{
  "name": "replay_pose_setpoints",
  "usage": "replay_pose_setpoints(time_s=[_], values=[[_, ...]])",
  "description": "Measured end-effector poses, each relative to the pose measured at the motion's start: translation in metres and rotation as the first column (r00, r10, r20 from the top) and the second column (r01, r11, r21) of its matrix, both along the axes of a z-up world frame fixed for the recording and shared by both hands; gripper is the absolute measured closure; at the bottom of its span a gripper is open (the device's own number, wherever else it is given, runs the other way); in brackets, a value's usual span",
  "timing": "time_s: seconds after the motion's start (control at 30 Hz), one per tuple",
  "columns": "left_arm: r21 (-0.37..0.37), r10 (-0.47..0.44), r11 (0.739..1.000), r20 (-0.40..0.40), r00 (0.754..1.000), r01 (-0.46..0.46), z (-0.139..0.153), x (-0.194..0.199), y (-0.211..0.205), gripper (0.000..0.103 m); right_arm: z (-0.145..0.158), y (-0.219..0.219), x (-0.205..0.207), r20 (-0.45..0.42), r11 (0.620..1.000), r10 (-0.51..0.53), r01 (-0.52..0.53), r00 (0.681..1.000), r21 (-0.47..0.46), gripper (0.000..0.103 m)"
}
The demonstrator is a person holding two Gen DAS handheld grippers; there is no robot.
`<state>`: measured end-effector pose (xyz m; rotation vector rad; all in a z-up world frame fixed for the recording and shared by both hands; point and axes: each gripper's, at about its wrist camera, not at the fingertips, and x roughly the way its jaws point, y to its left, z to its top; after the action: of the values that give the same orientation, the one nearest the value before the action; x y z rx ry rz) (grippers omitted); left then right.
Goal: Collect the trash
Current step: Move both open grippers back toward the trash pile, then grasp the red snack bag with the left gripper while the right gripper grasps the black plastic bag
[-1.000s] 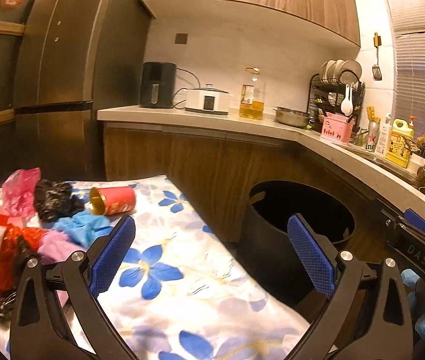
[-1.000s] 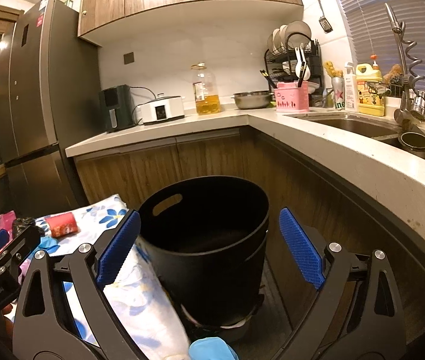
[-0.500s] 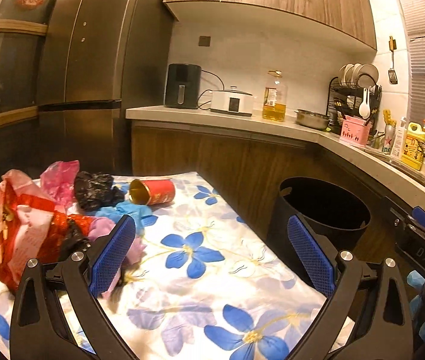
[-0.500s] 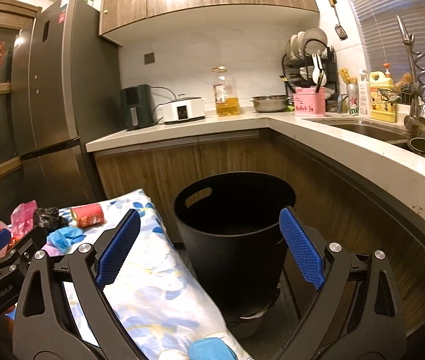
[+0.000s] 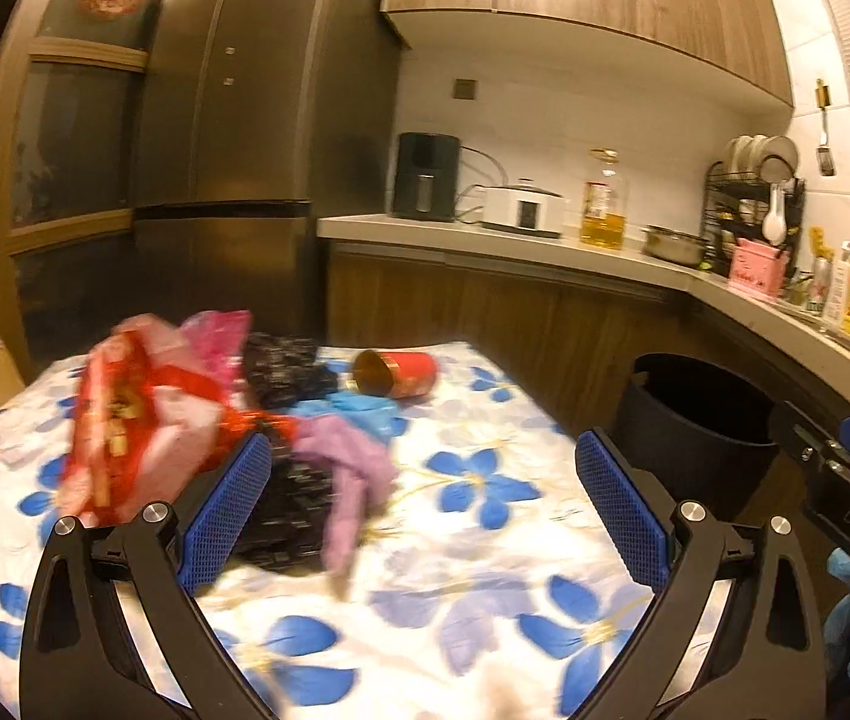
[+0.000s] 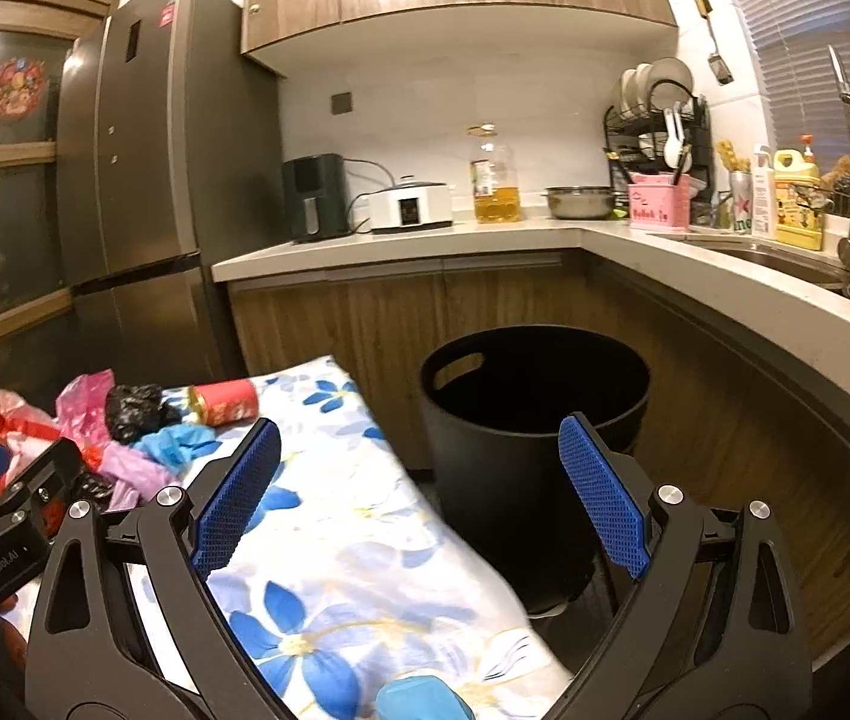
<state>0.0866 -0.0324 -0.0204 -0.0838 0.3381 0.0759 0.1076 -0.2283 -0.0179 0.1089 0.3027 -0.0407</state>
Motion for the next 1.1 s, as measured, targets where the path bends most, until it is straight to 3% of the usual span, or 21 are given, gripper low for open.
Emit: replay_pose_setpoints(time_s=[0.2, 0.43, 0.67, 0.8, 0.93, 1.03, 1.1], values=[[-0.013, 0.118, 0.993, -0.013, 0.993, -0.118, -0.007, -0.014, 0.043, 0.006, -0.007, 0.028, 0.000, -0.012, 0.998, 0.060, -0.060, 0.998, -0.009, 0.011], [-0.004, 0.254, 0.967, -0.032, 0.967, -0.254, -0.018, -0.032, 0.097, 0.006, -0.013, 0.063, -0.002, -0.019, 0.990, 0.139, -0.139, 0.990, -0.019, 0.011], [-0.019, 0.263, 0.964, -0.063, 0.963, -0.265, -0.029, -0.032, 0.129, 0.006, -0.021, 0.099, -0.002, -0.041, 0.977, 0.211, -0.212, 0.977, -0.036, 0.011], [-0.024, 0.245, 0.968, -0.104, 0.964, -0.249, -0.035, -0.022, 0.134, 0.012, -0.023, 0.116, -0.003, -0.043, 0.969, 0.240, -0.242, 0.970, -0.046, 0.011], [-0.042, 0.216, 0.973, -0.155, 0.964, -0.225, -0.043, -0.012, 0.139, 0.027, -0.027, 0.128, -0.003, -0.053, 0.963, 0.260, -0.263, 0.964, -0.058, 0.011], [-0.059, 0.199, 0.975, -0.188, 0.962, -0.214, -0.049, -0.007, 0.143, 0.045, -0.029, 0.135, -0.003, -0.057, 0.959, 0.272, -0.275, 0.961, -0.063, 0.011], [-0.066, 0.194, 0.975, -0.208, 0.959, -0.212, -0.053, -0.006, 0.146, 0.063, -0.031, 0.140, -0.003, -0.062, 0.956, 0.282, -0.285, 0.958, -0.069, 0.011]])
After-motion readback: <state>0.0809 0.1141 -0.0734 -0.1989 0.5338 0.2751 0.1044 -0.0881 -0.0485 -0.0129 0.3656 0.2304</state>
